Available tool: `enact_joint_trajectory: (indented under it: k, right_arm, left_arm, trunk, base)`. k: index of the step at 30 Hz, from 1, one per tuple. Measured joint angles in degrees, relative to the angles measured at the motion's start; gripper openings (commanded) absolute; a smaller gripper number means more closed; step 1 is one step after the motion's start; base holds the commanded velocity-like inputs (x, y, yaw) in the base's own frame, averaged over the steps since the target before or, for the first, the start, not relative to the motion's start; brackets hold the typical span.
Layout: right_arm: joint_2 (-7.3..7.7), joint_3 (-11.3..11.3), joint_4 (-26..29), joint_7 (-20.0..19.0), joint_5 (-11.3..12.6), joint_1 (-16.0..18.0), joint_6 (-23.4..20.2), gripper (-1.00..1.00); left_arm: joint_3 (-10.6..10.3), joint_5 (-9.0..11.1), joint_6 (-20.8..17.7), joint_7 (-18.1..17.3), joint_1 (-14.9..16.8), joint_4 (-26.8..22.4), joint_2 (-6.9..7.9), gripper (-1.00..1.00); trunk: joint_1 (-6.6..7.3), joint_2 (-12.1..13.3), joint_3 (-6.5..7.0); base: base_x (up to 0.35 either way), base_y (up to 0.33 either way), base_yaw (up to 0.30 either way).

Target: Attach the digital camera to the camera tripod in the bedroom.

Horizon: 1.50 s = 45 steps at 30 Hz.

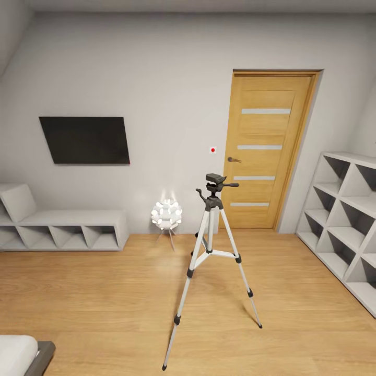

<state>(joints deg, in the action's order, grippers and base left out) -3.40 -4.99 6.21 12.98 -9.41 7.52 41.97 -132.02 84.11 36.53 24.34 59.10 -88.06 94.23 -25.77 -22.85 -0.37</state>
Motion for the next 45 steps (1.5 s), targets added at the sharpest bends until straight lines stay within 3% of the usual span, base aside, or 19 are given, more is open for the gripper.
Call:
enact_joint_trajectory:
  k: [1, 2, 4, 6, 7, 9, 11, 16, 18, 21, 22, 25, 28, 31, 33, 35, 39, 43, 45]
  right_arm:
    - [0.00, 0.00, 0.01, 0.00, 0.00, 0.01, 0.00, 1.00]
    - [0.00, 0.02, 0.00, -0.01, -0.01, 0.01, 0.00, 1.00]
    - [0.00, -0.02, 0.00, 0.00, 0.01, 0.01, 0.00, 1.00]
    - [0.00, 0.01, 0.00, 0.00, 0.00, 0.01, 0.00, 1.00]
    - [0.00, -0.01, 0.00, -0.01, 0.01, 0.01, 0.00, 1.00]
    - [0.00, 0.00, -0.01, -0.01, 0.00, 0.01, 0.00, 1.00]
    - [0.00, 0.00, -0.01, -0.01, 0.00, 0.01, 0.00, 1.00]
    - [0.00, 0.00, -0.01, -0.01, 0.00, 0.01, 0.00, 1.00]
    - [0.00, 0.00, -0.01, -0.01, 0.00, 0.01, 0.00, 1.00]
    - [0.00, 0.00, -0.02, -0.01, 0.00, 0.01, 0.00, 1.00]
    - [0.00, 0.00, 0.00, -0.01, 0.00, 0.01, 0.00, 1.00]
    - [0.00, 0.01, 0.00, -0.01, 0.00, 0.01, 0.00, 1.00]
    - [0.00, 0.00, -0.01, -0.01, 0.00, 0.01, 0.00, 1.00]
    - [0.00, 0.01, 0.00, -0.01, 0.00, 0.01, 0.00, 1.00]
    - [0.00, 0.00, 0.00, -0.01, 0.00, 0.01, 0.00, 1.00]
    - [0.00, 0.01, -0.01, -0.01, 0.00, 0.01, 0.00, 1.00]
    - [0.00, 0.01, -0.01, -0.01, 0.00, 0.01, 0.00, 1.00]
    - [0.00, 0.00, 0.02, -0.01, 0.00, 0.01, 0.00, 1.00]
    - [0.00, 0.00, 0.00, -0.01, 0.00, 0.01, 0.00, 1.00]
  left_arm:
    - [-0.36, 0.01, -0.14, 1.68, -0.28, 0.47, -3.01, -1.00]
    - [-0.80, 1.72, 0.26, 5.95, -1.48, 1.82, -9.35, -1.00]
    - [-1.20, -0.10, -1.15, 12.83, 0.30, 2.79, -22.57, -1.00]
    - [-1.64, 1.57, -3.69, 19.90, 0.30, 5.75, -34.78, -1.00]
    - [-1.74, 2.83, -5.81, 21.66, 0.25, 6.61, -39.52, -1.00]
    - [-1.80, 7.97, -7.38, 23.24, 0.28, 7.72, -44.38, -1.00]
    - [-1.82, 11.18, -8.10, 23.87, 0.30, 8.43, -47.34, -1.00]
    - [-1.84, 13.62, -9.53, 24.30, -0.07, 15.95, -55.70, -1.00]
    - [-1.74, 14.84, -12.50, 24.35, -2.76, 21.50, -60.29, -1.00]
    - [-1.37, 15.71, -15.00, 24.41, -6.18, 25.89, -63.26, -1.00]
    - [-0.01, 15.76, -15.93, 24.46, -9.95, 30.21, -65.08, -1.00]
    - [5.40, 16.02, -15.97, 24.44, -15.51, 36.33, -66.25, -1.00]
    - [15.67, 16.16, -15.09, 24.33, -25.17, 45.83, -68.84, -1.00]
    - [24.06, 15.91, -13.05, 24.18, -33.95, 52.95, -71.33, -1.00]
    - [27.99, 15.45, -11.31, 24.12, -37.51, 55.04, -72.10, -1.00]
    - [35.05, 15.27, -6.17, 24.01, -42.76, 56.61, -72.58, -1.00]
    - [44.12, 10.11, -1.53, 23.87, -47.52, 58.70, -73.88, -1.00]
    - [46.35, 3.33, -0.75, 23.88, -48.52, 62.91, -77.45, -1.00]
    - [46.68, 1.84, -0.48, 23.89, -48.64, 64.02, -78.21, -1.00]
  trunk:
    - [0.00, 0.00, 0.00]
    - [0.02, -0.03, 0.00]
    - [0.00, 0.03, 0.01]
    - [0.00, 0.00, 0.01]
    - [-0.01, 0.04, 0.00]
    - [0.01, 0.00, 0.00]
    - [0.01, 0.00, 0.00]
    - [0.01, 0.00, 0.00]
    - [0.01, 0.01, -0.01]
    - [0.01, 0.00, -0.01]
    - [0.01, 0.00, -0.01]
    - [0.01, 0.00, 0.00]
    - [0.01, 0.00, -0.01]
    - [0.01, 0.00, -0.01]
    - [0.02, -0.01, -0.01]
    - [0.02, -0.01, -0.01]
    - [0.01, -0.01, 0.00]
    - [0.01, -0.01, 0.00]
    - [0.01, -0.01, 0.00]
  base:
    - [0.000, 0.000, 0.000]
    - [0.000, 0.000, 0.000]
    - [0.000, 0.000, 0.000]
    - [0.000, 0.000, 0.000]
    - [0.000, 0.000, 0.000]
    - [0.000, 0.000, 0.000]
    - [0.000, 0.000, 0.000]
    - [0.000, 0.000, 0.000]
    - [0.000, 0.000, 0.000]
    - [0.000, 0.000, 0.000]
    - [0.000, 0.000, 0.000]
    - [0.000, 0.000, 0.000]
    - [0.000, 0.000, 0.000]
    - [0.000, 0.000, 0.000]
    - [0.000, 0.000, 0.000]
    - [0.000, 0.000, 0.000]
    - [0.000, 0.000, 0.000]
    - [0.000, 0.000, 0.000]
    - [0.000, 0.000, 0.000]
